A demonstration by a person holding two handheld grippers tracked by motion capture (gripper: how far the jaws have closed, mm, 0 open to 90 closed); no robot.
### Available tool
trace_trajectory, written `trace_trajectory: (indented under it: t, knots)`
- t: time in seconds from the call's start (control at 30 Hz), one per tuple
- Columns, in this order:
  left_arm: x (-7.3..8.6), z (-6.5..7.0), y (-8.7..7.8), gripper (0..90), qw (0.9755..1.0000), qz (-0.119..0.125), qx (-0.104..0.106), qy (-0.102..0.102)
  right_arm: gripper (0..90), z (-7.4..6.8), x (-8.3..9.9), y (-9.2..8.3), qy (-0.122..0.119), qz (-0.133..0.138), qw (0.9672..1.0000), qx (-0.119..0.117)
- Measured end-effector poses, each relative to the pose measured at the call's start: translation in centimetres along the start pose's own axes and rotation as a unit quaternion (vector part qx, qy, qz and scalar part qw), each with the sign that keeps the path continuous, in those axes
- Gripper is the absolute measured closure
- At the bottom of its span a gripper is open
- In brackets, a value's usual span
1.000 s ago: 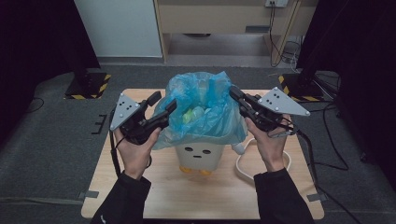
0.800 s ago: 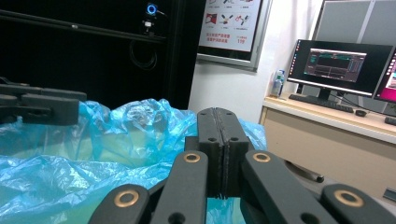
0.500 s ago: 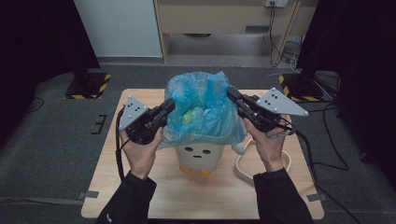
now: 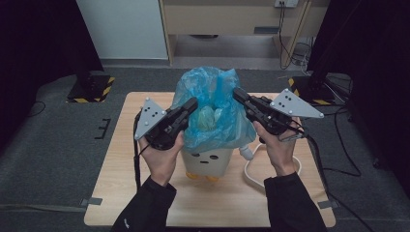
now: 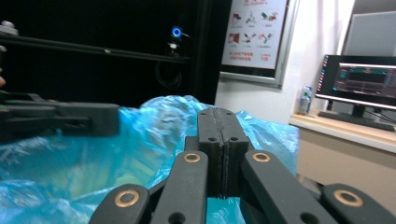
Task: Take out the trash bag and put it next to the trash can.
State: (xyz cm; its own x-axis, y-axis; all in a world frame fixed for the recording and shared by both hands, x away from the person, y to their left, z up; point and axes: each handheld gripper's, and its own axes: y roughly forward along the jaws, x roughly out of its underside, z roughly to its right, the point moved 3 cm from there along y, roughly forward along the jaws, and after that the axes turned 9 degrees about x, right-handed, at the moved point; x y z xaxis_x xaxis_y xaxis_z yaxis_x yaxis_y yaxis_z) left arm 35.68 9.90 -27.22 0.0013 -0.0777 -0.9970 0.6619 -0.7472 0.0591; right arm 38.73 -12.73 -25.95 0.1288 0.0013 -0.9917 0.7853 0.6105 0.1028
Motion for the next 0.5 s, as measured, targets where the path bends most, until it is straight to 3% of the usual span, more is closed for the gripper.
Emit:
trace_trajectory:
  t: [0.23, 0.5]
  knots:
    - [0.2, 1.4, 1.5, 88.9, 0.9998, 0.011, 0.016, 0.000, 90.0, -0.3, -0.2, 0.0, -0.001, 0.011, 0.9997, -0.022]
    - [0.4, 2.1, 2.1, 88.9, 0.9995, 0.023, 0.022, 0.000, 90.0, -1.2, -0.9, 0.3, -0.004, 0.017, 0.9988, -0.045]
